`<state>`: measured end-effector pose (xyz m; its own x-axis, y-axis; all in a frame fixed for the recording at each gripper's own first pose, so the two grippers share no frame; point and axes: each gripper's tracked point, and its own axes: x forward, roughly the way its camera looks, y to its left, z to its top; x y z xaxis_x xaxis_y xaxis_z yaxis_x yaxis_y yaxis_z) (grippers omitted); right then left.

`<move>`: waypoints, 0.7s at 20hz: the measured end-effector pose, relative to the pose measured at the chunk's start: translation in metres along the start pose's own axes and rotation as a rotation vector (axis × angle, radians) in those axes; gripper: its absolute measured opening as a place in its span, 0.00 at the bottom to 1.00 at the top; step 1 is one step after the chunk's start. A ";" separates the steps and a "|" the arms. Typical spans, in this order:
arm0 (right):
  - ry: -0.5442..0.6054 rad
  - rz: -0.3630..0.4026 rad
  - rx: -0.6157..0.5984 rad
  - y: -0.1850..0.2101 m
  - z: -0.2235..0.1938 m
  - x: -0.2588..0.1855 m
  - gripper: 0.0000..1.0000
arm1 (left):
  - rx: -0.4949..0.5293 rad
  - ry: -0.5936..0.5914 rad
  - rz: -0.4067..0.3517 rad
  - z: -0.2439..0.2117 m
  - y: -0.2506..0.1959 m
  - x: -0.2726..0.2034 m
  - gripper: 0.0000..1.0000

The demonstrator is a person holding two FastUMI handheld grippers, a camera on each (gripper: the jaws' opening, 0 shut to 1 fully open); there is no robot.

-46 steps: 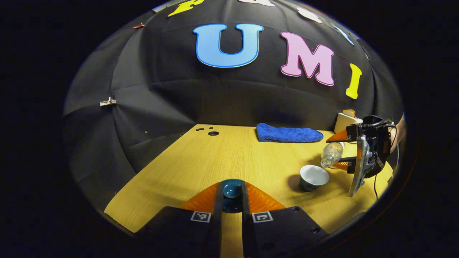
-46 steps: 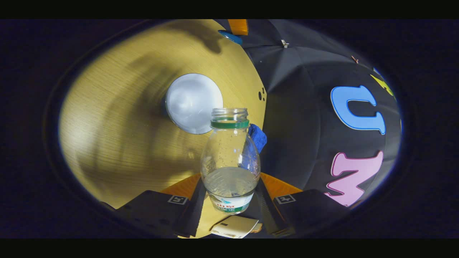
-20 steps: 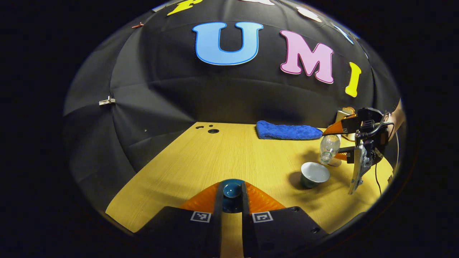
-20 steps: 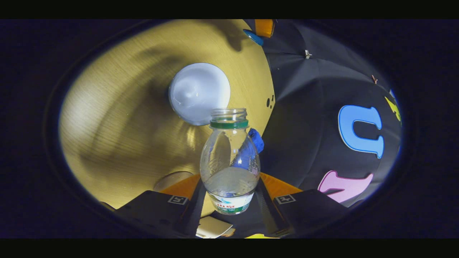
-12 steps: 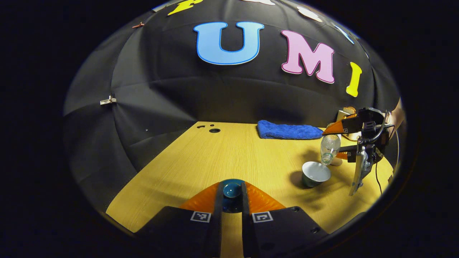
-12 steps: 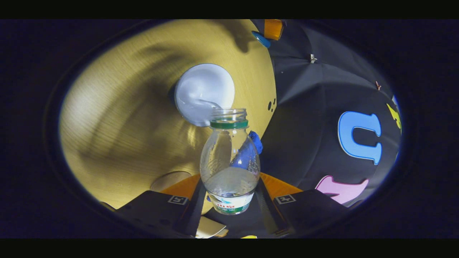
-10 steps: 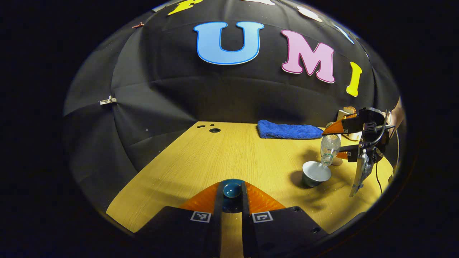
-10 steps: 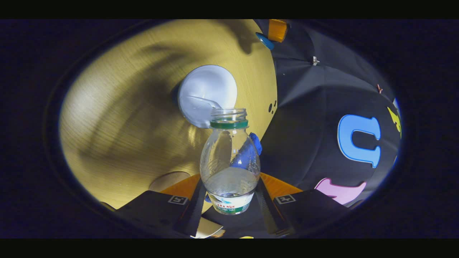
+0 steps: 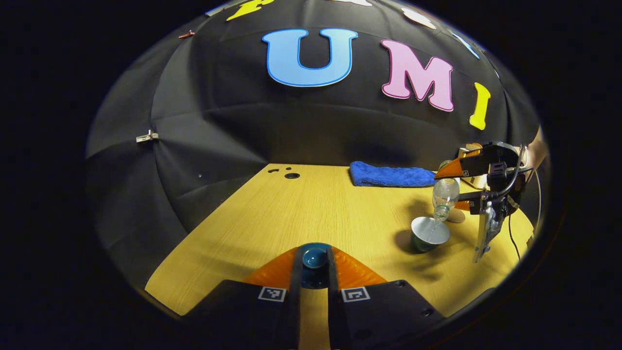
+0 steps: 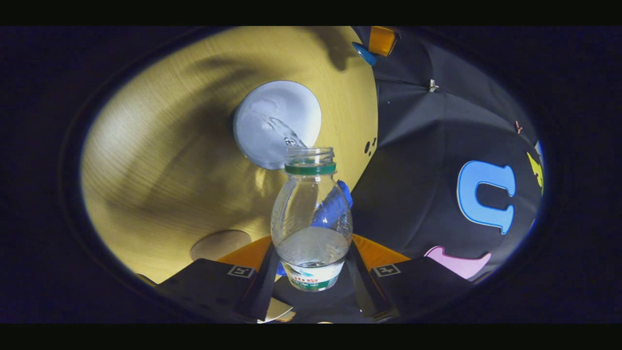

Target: Open the teacup lid with one hand, grasp the water bottle and pour water into the teacup with the other hand; after pouring, place the water bottle on the coaster and then close the teacup lid.

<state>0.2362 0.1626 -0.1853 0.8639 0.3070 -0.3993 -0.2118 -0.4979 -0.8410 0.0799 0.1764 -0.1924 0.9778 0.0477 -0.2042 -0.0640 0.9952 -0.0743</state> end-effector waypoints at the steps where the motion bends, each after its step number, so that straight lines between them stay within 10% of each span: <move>1: 0.001 -0.001 -0.009 -0.002 0.001 0.000 0.72 | 0.000 0.000 0.000 0.000 0.001 0.000 0.27; 14: -0.024 -0.014 -0.097 -0.014 0.013 0.002 0.72 | -0.013 0.015 0.001 -0.006 -0.001 0.000 0.23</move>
<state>0.2352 0.1803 -0.1793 0.8550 0.3333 -0.3974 -0.1533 -0.5695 -0.8076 0.0787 0.1754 -0.1979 0.9745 0.0470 -0.2193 -0.0674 0.9940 -0.0865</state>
